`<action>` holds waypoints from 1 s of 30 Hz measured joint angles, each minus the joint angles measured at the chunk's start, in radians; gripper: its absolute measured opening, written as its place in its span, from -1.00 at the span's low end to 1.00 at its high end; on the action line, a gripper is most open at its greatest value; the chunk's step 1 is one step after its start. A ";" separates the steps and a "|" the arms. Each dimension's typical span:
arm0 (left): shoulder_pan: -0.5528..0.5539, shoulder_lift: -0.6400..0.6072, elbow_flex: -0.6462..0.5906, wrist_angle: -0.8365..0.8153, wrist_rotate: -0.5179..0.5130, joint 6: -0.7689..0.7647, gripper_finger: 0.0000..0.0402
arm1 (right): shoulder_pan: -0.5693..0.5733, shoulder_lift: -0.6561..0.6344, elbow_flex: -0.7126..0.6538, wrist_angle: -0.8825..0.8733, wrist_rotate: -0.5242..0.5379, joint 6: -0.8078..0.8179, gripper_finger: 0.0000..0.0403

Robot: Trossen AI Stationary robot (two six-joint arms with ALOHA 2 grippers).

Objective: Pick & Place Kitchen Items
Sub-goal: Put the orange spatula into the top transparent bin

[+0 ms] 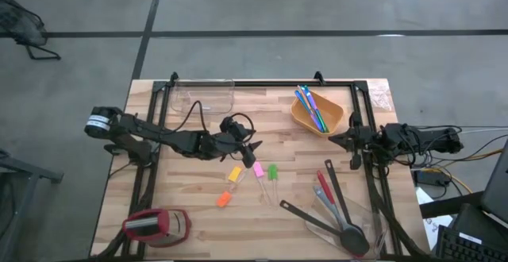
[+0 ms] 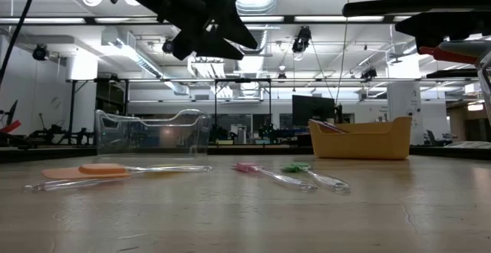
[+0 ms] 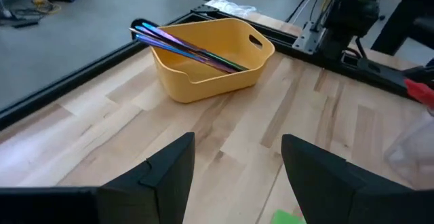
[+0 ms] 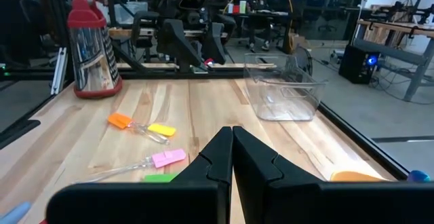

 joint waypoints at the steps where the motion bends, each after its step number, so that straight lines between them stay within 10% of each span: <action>1: 0.000 0.000 -0.001 0.000 0.008 -0.011 0.13 | 0.000 0.000 0.000 0.000 0.000 0.000 -0.96; 30: 0.013 0.014 -0.010 -0.197 0.048 -0.294 0.13 | 0.000 0.000 0.000 0.000 0.001 0.000 -0.96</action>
